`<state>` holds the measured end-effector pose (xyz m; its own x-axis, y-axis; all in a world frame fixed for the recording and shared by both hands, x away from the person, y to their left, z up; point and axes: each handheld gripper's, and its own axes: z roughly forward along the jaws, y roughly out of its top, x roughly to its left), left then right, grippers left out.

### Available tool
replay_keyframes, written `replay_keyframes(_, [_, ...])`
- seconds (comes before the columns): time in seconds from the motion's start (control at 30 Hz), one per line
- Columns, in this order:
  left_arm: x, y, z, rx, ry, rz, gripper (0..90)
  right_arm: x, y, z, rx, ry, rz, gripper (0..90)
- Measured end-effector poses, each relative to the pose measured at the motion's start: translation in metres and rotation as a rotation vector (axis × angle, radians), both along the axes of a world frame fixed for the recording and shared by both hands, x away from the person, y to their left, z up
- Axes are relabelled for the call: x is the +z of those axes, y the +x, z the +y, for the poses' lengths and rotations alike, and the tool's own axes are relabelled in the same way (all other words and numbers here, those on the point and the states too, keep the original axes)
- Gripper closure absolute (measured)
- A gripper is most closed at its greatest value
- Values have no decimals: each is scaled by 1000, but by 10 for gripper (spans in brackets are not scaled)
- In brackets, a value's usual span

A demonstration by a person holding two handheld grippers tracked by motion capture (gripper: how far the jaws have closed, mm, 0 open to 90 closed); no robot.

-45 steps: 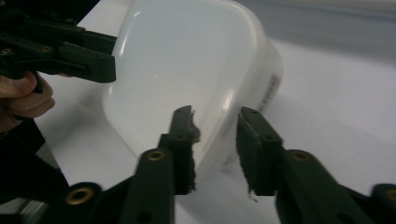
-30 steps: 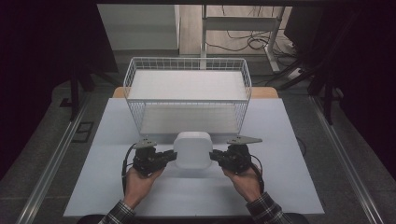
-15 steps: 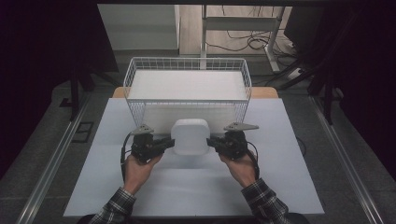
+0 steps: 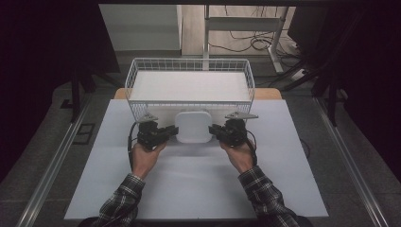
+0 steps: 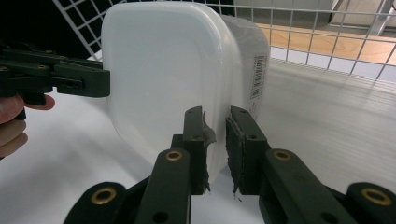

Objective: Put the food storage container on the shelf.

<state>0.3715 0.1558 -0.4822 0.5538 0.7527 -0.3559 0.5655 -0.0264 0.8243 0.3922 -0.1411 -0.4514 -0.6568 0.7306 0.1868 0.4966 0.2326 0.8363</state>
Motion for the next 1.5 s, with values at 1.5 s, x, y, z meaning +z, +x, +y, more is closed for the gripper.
replay_keyframes(1.5, [-17, 37, -5, 128, 54, 6, 484, -36, 34, 16, -82, -66, 19, 610])
